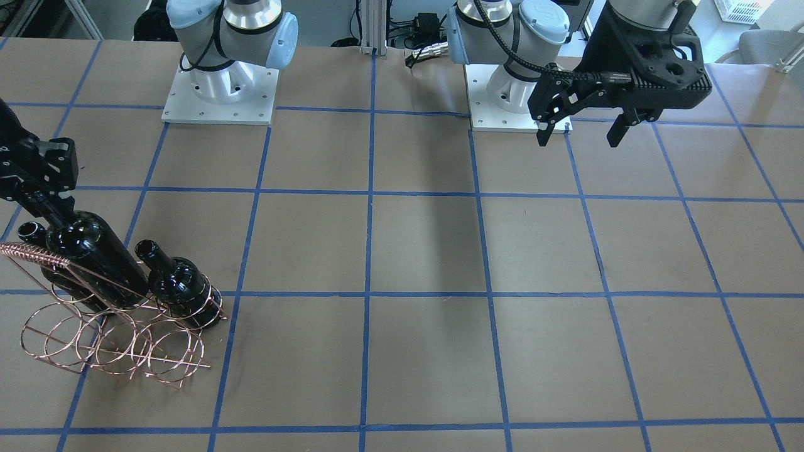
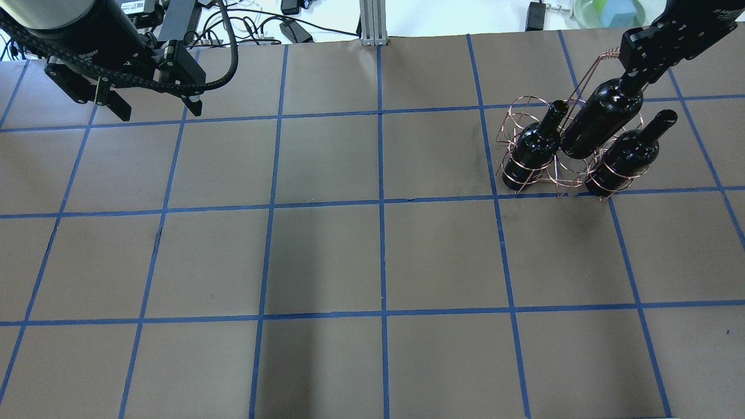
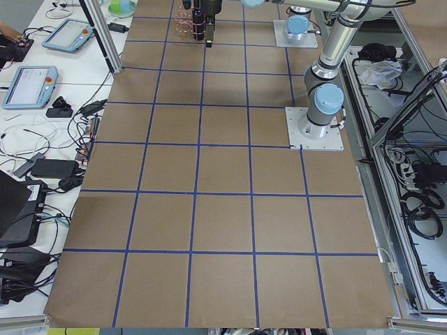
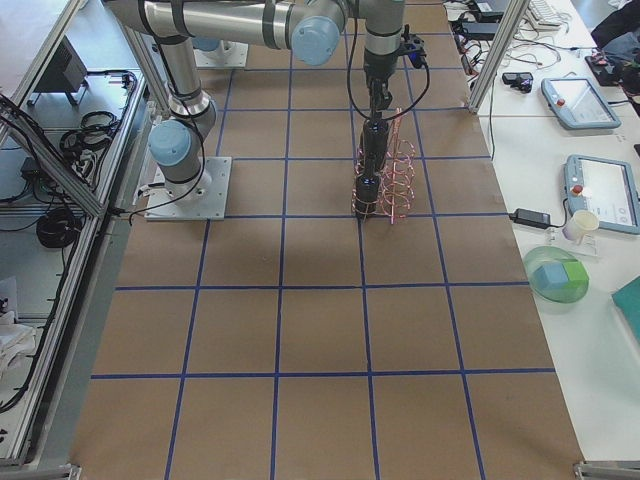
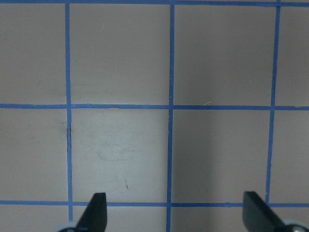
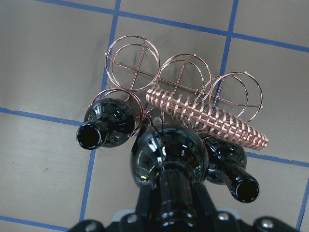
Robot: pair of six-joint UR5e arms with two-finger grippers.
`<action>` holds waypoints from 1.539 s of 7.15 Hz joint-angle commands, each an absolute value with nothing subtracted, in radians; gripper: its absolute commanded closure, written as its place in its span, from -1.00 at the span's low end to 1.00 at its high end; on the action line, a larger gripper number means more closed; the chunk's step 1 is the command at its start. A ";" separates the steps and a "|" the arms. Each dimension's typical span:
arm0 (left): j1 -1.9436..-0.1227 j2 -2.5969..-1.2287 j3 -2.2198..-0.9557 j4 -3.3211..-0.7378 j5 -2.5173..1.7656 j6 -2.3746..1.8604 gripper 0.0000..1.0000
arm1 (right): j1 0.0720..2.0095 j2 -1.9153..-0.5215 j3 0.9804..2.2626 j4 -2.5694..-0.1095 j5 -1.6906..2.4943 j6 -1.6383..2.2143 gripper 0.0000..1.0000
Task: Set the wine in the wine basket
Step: 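Lower the bottle into the middle slot of the wire rack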
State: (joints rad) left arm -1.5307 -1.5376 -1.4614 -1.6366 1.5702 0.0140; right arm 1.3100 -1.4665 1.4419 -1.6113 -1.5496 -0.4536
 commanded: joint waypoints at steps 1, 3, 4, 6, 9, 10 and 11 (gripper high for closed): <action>-1.531 -1.536 -1.463 -1.635 1.568 0.014 -1.00 | 1.310 -1.450 1.443 -1.611 -1.562 -0.463 1.00; -1.531 -1.536 -1.465 -1.637 1.575 0.014 -1.00 | 1.310 -1.430 1.443 -1.611 -1.560 -0.463 1.00; -1.531 -1.536 -1.468 -1.637 1.572 0.012 -1.00 | 1.310 -1.424 1.443 -1.612 -1.559 -0.463 1.00; -1.531 -1.534 -1.471 -1.637 1.574 0.014 -1.00 | 1.310 -1.411 1.443 -1.612 -1.560 -0.463 1.00; -1.531 -1.532 -1.471 -1.637 1.575 0.014 -1.00 | 1.310 -1.393 1.443 -1.611 -1.560 -0.463 1.00; -1.531 -1.532 -1.471 -1.637 1.575 0.012 -1.00 | 1.312 -1.388 1.443 -1.612 -1.560 -0.463 1.00; -1.531 -1.532 -1.473 -1.637 1.574 0.012 -1.00 | 1.312 -1.373 1.443 -1.611 -1.560 -0.465 1.00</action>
State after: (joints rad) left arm -1.5309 -1.5325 -1.4716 -1.6368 1.5751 0.0127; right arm 1.3110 -1.3872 1.4435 -1.6114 -1.5601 -0.4636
